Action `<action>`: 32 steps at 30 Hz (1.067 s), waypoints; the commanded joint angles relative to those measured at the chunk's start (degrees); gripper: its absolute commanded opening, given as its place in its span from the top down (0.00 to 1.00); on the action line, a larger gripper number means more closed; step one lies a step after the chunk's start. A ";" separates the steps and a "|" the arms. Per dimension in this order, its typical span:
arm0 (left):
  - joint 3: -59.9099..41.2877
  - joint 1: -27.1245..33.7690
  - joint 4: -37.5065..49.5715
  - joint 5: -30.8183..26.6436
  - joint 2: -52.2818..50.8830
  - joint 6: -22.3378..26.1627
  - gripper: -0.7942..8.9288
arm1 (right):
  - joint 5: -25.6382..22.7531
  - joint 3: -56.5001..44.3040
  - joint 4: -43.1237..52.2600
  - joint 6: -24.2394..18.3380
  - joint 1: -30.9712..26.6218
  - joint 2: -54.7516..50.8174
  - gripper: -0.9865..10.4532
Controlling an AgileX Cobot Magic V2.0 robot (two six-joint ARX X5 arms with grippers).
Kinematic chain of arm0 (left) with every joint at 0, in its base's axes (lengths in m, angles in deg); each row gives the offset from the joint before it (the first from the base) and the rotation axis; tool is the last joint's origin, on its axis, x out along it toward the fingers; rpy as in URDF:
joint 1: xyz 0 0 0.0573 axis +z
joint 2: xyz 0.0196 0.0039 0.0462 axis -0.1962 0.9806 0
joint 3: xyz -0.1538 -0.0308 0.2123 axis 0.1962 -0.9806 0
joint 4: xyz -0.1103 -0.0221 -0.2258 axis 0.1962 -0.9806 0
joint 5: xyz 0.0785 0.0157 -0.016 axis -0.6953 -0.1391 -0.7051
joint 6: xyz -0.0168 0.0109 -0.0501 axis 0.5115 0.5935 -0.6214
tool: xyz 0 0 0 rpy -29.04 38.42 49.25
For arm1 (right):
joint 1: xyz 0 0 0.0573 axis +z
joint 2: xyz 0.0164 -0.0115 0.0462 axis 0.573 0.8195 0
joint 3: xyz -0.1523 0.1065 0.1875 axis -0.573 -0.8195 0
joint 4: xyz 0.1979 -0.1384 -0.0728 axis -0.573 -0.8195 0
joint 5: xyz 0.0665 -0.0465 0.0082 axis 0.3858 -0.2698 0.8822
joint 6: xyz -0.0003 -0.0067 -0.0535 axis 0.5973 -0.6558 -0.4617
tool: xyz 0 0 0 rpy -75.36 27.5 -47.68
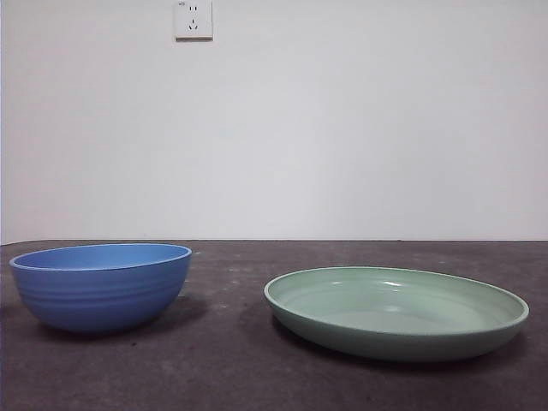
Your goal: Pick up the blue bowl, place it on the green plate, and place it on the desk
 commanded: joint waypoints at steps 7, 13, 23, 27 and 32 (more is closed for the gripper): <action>10.84 -0.57 -7.06 10.49 13.03 0.42 0.91 | 15.69 11.56 -6.73 -5.60 1.42 10.14 0.90; 12.90 -3.39 -8.11 16.98 20.98 1.70 0.91 | 16.37 17.42 -14.64 -8.61 2.64 14.40 0.90; 12.96 -7.10 -7.61 19.45 26.58 2.67 0.91 | 17.16 17.90 -19.21 -8.50 2.82 16.87 0.90; 12.96 -7.10 -7.69 19.45 26.58 2.67 0.84 | 17.14 17.90 -19.17 -8.50 2.84 16.90 0.90; 12.96 -7.10 -7.78 19.45 26.58 2.58 0.63 | 16.61 17.90 -19.19 -8.41 2.84 16.92 0.71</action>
